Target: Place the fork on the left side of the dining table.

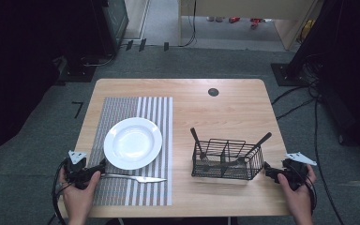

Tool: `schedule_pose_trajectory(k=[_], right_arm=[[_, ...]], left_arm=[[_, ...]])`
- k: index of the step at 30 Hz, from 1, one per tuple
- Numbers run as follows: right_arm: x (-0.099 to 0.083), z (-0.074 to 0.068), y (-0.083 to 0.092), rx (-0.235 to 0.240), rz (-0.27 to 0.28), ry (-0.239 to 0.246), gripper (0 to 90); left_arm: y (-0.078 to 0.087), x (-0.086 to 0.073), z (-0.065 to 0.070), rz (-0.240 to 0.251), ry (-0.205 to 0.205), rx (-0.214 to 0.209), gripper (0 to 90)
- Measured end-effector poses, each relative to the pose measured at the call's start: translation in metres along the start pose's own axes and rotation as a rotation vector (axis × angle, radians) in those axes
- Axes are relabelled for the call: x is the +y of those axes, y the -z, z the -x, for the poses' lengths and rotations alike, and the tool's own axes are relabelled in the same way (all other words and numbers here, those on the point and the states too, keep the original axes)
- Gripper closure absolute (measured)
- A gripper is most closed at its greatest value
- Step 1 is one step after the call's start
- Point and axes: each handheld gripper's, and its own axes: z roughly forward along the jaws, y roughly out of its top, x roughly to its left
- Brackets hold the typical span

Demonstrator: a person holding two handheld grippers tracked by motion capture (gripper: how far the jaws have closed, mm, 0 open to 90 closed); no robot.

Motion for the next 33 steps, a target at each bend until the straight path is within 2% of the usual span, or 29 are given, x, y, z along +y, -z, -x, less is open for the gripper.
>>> schedule_pose_trajectory(k=[8,12,17,21,22,23,26,31,33], right_arm=[[0.000,0.000,0.000,0.000,0.000,0.000,0.0],[0.000,0.000,0.000,0.001,0.001,0.002,0.0],[0.000,0.000,0.000,0.001,0.000,0.001,0.0],[0.000,0.000,0.000,0.000,0.000,0.000,0.0],[0.000,0.000,0.000,0.001,0.000,0.001,0.0],[0.000,0.000,0.000,0.001,0.000,0.001,0.0],[0.000,0.000,0.000,0.000,0.000,-0.001,0.0],[0.000,0.000,0.000,0.001,0.001,0.002,0.0],[0.000,0.000,0.000,0.000,0.000,0.000,0.0]], left_arm=[[0.000,0.000,0.000,0.000,0.000,0.001,12.2],[0.004,0.001,-0.002,-0.007,0.030,0.025,13.6],[0.017,0.007,-0.001,0.037,0.058,0.026,13.7],[0.030,0.016,0.009,0.064,0.045,-0.015,13.7],[0.035,0.021,0.017,0.079,0.041,-0.040,13.6],[0.035,0.021,0.017,0.079,0.041,-0.040,13.6],[0.043,0.030,0.032,0.102,0.015,-0.079,13.6],[0.048,0.039,0.045,0.125,0.003,-0.110,13.6],[0.050,0.046,0.055,0.133,-0.012,-0.137,13.7]])
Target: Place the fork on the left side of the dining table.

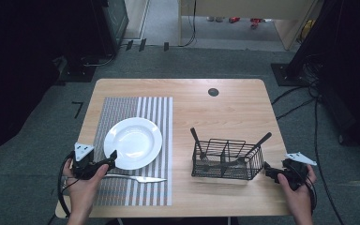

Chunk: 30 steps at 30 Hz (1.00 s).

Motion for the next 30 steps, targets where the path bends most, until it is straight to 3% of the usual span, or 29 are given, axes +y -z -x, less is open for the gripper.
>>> schedule_pose_trajectory(k=[15,30], right_arm=[[0.000,0.000,0.000,0.001,0.003,0.002,0.0],[0.000,0.000,0.000,0.001,0.003,0.002,0.0]], left_arm=[[-0.008,0.035,0.059,0.022,-0.094,-0.143,14.1],[-0.012,0.054,0.098,0.050,-0.124,-0.231,14.7]])
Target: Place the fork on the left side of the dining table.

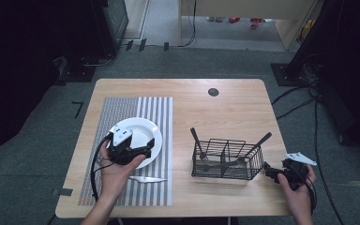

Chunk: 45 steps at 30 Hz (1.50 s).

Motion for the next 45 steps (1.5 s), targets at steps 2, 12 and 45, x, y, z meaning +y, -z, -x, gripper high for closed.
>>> schedule_pose_trajectory(k=[2,12,45], right_arm=[[0.000,0.000,0.000,0.000,0.000,-0.001,0.0],[0.000,0.000,0.000,0.000,0.000,0.000,0.0],[0.000,0.000,0.000,0.000,-0.001,-0.002,0.0]], left_arm=[[-0.002,0.002,0.005,-0.002,-0.009,-0.012,14.8],[-0.008,0.016,0.020,0.010,-0.022,-0.069,15.2],[-0.045,0.038,0.076,-0.013,-0.058,-0.282,47.6]])
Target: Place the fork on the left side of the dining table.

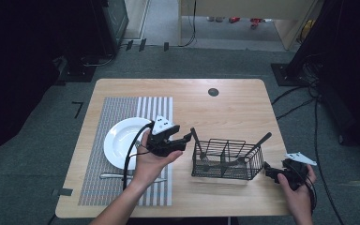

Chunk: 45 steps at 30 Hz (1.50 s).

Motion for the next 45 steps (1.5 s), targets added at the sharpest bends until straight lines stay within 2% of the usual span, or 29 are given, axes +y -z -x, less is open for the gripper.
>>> schedule_pose_trajectory(k=[1,2,3,6,8,13,16,17,19,25,28,37,45], right_arm=[[0.000,0.000,0.000,0.000,0.000,0.000,0.0],[0.000,0.000,0.000,0.000,0.000,0.001,0.0],[0.000,0.000,0.000,0.000,0.001,0.003,0.0],[0.000,0.000,0.000,0.000,0.001,0.003,0.0],[0.000,0.000,0.000,0.000,0.001,0.003,0.0],[0.000,0.000,0.000,0.000,0.001,0.002,0.0],[0.000,0.000,0.000,-0.001,0.000,-0.001,0.0],[0.000,0.000,0.000,-0.001,0.000,-0.001,0.0],[0.000,0.000,0.000,0.000,0.001,0.001,0.0],[0.000,0.000,0.000,0.000,0.001,0.001,0.0],[0.000,0.000,0.000,0.000,0.002,0.000,0.0],[0.000,0.000,0.000,0.000,0.002,0.000,0.0],[0.000,0.000,0.000,0.000,0.001,0.001,0.0]], left_arm=[[0.000,0.000,0.000,0.000,0.000,0.000,49.0],[-0.003,0.000,-0.001,0.001,0.016,-0.030,50.5],[-0.003,0.000,-0.001,0.001,0.016,-0.030,52.5],[-0.008,0.001,-0.004,-0.002,0.051,-0.079,54.7],[-0.011,0.002,-0.004,0.000,0.065,-0.118,63.7],[-0.011,0.003,-0.003,0.005,0.066,-0.152,78.3],[-0.009,0.005,-0.004,0.014,0.067,-0.188,86.8],[-0.009,0.005,-0.004,0.014,0.067,-0.188,87.0],[-0.009,0.006,-0.005,0.008,0.069,-0.218,88.0],[-0.008,0.007,-0.005,0.007,0.064,-0.236,88.8],[-0.004,0.009,-0.004,0.030,0.055,-0.230,89.0],[0.013,0.023,-0.003,0.077,0.047,-0.253,89.1],[0.031,0.038,-0.003,0.118,0.063,-0.307,89.1]])
